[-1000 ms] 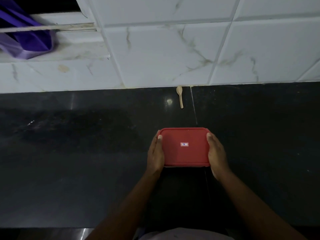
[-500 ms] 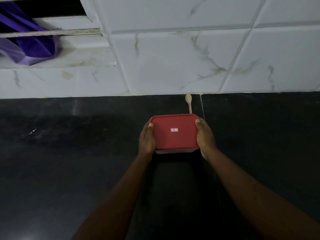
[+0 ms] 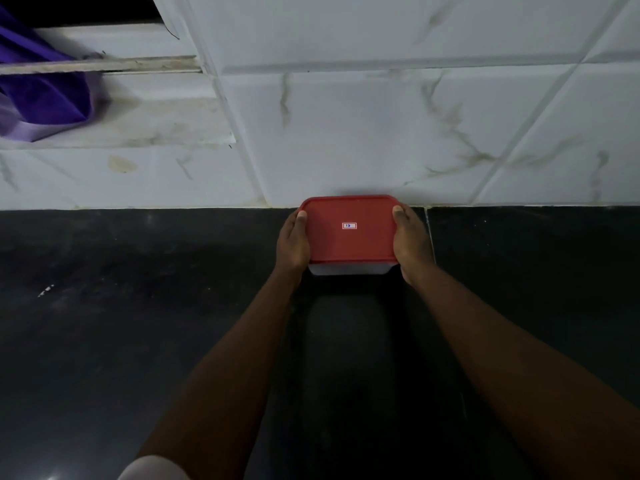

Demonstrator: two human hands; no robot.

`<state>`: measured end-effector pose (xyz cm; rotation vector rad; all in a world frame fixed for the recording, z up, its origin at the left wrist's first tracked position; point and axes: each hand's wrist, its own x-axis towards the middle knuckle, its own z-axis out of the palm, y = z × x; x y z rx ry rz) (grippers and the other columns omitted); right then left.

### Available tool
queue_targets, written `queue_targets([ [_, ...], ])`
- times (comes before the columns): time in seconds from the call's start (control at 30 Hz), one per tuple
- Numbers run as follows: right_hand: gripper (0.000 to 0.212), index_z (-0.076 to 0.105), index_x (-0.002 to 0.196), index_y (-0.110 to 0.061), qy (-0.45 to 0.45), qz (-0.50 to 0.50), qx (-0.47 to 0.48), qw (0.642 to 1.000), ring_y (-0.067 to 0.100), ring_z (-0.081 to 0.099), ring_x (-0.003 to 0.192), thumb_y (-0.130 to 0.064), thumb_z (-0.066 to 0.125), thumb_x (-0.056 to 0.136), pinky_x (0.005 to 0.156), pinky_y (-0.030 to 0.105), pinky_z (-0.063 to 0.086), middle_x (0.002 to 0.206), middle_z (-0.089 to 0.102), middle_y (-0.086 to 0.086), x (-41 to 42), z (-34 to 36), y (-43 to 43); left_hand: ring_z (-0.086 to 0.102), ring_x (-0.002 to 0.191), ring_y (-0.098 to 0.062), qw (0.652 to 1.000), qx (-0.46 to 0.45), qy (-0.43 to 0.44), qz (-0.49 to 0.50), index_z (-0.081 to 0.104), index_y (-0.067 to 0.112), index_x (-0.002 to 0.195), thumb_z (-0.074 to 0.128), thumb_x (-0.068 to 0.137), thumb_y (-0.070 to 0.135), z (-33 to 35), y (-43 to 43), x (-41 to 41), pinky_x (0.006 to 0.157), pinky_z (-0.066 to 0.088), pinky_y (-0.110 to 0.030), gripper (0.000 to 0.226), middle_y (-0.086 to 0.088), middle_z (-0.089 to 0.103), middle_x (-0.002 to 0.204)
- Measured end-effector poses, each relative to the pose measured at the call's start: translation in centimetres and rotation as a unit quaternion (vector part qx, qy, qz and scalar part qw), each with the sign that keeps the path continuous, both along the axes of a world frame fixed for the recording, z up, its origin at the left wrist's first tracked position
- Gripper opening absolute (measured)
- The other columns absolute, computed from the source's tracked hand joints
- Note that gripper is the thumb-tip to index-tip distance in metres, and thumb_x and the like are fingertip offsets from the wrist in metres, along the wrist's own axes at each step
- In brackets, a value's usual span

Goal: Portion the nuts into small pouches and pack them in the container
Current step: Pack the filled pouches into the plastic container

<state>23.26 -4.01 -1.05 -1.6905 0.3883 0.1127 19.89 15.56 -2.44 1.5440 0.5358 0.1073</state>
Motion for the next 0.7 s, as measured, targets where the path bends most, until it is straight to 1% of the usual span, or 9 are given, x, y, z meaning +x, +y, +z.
queue_targets([
  [0.07,0.030,0.067,0.125,-0.028,-0.004,-0.005,0.003,1.000,0.014,0.065,0.099,-0.035,0.044,0.107,0.089,0.030,0.053,0.111,0.070,-0.001,1.0,-0.1,0.4,0.064,0.098,-0.008,1.000,0.001,0.004,0.002,0.068,0.015,0.120,0.043,0.110,0.034,0.1,0.3,1.0,0.076,0.048,-0.017,0.034,0.003,0.070,0.111],
  [0.1,0.030,0.067,0.125,-0.028,-0.003,-0.005,0.001,1.000,0.016,0.065,0.100,-0.035,0.043,0.107,0.089,0.031,0.053,0.112,0.069,-0.001,1.4,-0.1,0.5,0.064,0.097,-0.006,1.000,0.001,0.005,0.002,0.068,0.016,0.118,0.043,0.110,0.034,0.1,0.4,1.4,0.076,0.048,-0.017,0.032,0.004,0.069,0.109],
  [0.2,0.033,0.065,0.128,-0.025,-0.004,-0.004,-0.007,1.000,0.016,0.065,0.100,-0.037,0.043,0.107,0.085,0.030,0.052,0.115,0.069,0.002,2.4,-0.3,0.7,0.063,0.098,-0.011,1.000,-0.001,-0.001,-0.001,0.069,0.010,0.119,0.042,0.110,0.034,-0.1,0.6,2.3,0.083,0.049,-0.026,0.037,-0.001,0.069,0.111],
  [0.23,0.034,0.065,0.128,-0.024,-0.004,-0.006,-0.008,1.000,0.016,0.064,0.099,-0.037,0.042,0.107,0.082,0.029,0.051,0.114,0.069,0.002,2.6,-0.3,0.8,0.063,0.099,-0.012,1.000,-0.002,0.000,0.000,0.069,0.010,0.120,0.042,0.110,0.034,0.0,0.6,2.5,0.083,0.049,-0.027,0.037,-0.002,0.069,0.112],
  [0.4,0.034,0.065,0.127,-0.022,-0.001,-0.016,-0.005,1.000,0.016,0.064,0.096,-0.037,0.042,0.107,0.076,0.028,0.050,0.110,0.068,0.001,3.2,-0.5,1.0,0.063,0.093,-0.004,1.000,0.003,0.008,-0.004,0.068,0.018,0.114,0.041,0.110,0.033,0.1,0.8,3.2,0.076,0.048,-0.019,0.032,0.008,0.069,0.104],
  [0.47,0.033,0.065,0.126,-0.023,-0.001,-0.018,-0.001,1.000,0.016,0.064,0.096,-0.038,0.042,0.107,0.078,0.030,0.051,0.109,0.067,0.001,3.3,-0.6,1.1,0.063,0.094,-0.002,1.000,0.002,0.008,-0.007,0.068,0.017,0.118,0.041,0.111,0.033,0.1,0.8,3.4,0.075,0.048,-0.017,0.032,0.010,0.068,0.104],
  [0.57,0.032,0.065,0.125,-0.024,-0.001,-0.020,0.001,1.000,0.016,0.063,0.095,-0.038,0.042,0.108,0.075,0.028,0.050,0.107,0.067,-0.001,3.5,-0.5,1.2,0.062,0.095,-0.002,1.000,0.003,0.013,-0.004,0.067,0.017,0.121,0.041,0.110,0.034,0.3,0.8,3.5,0.075,0.047,-0.016,0.033,0.011,0.067,0.105],
  [0.63,0.033,0.066,0.126,-0.024,-0.003,-0.019,0.000,1.000,0.016,0.063,0.095,-0.038,0.042,0.108,0.076,0.029,0.050,0.109,0.067,0.001,3.5,-0.5,1.2,0.061,0.092,0.001,1.000,0.001,0.016,-0.003,0.066,0.019,0.117,0.040,0.111,0.033,0.5,0.8,3.4,0.072,0.046,-0.014,0.030,0.013,0.066,0.102],
  [0.7,0.034,0.066,0.126,-0.024,-0.002,-0.023,0.000,1.000,0.018,0.064,0.098,-0.039,0.042,0.107,0.080,0.031,0.053,0.111,0.068,0.003,3.5,-0.6,1.3,0.061,0.091,0.001,1.000,0.002,0.015,-0.004,0.066,0.018,0.116,0.040,0.111,0.033,0.3,0.8,3.5,0.072,0.046,-0.014,0.030,0.012,0.066,0.102],
])
